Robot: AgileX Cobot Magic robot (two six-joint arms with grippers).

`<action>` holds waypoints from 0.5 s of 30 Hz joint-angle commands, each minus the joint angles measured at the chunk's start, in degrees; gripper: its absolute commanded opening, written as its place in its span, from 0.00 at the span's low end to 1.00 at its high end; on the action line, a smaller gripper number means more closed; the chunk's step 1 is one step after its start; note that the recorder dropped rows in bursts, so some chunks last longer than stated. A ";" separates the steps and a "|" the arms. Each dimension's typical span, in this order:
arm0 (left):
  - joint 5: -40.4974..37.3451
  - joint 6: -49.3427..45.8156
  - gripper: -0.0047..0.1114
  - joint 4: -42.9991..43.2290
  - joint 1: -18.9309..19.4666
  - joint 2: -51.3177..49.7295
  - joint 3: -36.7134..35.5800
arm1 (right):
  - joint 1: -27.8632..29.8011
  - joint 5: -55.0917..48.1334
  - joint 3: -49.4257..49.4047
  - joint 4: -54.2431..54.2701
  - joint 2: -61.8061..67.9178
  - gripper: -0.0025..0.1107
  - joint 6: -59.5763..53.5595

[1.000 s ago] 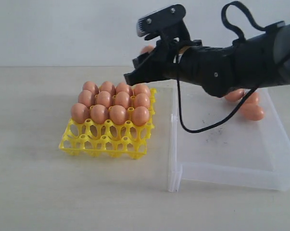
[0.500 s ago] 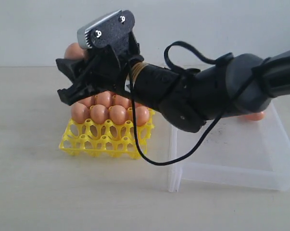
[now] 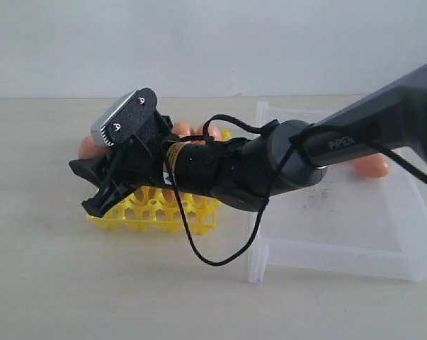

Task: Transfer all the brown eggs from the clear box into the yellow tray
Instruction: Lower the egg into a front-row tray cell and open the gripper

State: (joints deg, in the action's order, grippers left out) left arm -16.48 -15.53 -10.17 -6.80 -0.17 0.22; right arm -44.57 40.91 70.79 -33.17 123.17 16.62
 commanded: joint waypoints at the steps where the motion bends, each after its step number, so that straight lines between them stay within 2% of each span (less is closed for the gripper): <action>1: 0.11 -0.01 0.07 0.09 -0.34 0.17 -0.22 | 0.19 -3.67 2.11 -0.40 2.14 0.02 0.23; 11: 0.11 -0.01 0.07 0.09 -0.34 0.17 -0.22 | 3.75 -3.93 4.20 -0.99 4.87 0.02 5.97; 15: 0.11 -0.01 0.07 0.09 -0.34 0.17 -0.22 | 4.08 -3.93 4.20 -5.59 4.87 0.02 6.86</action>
State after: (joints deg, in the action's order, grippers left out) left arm -16.48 -15.53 -10.17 -6.80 -0.17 0.22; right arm -40.74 36.34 74.68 -35.48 128.06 22.81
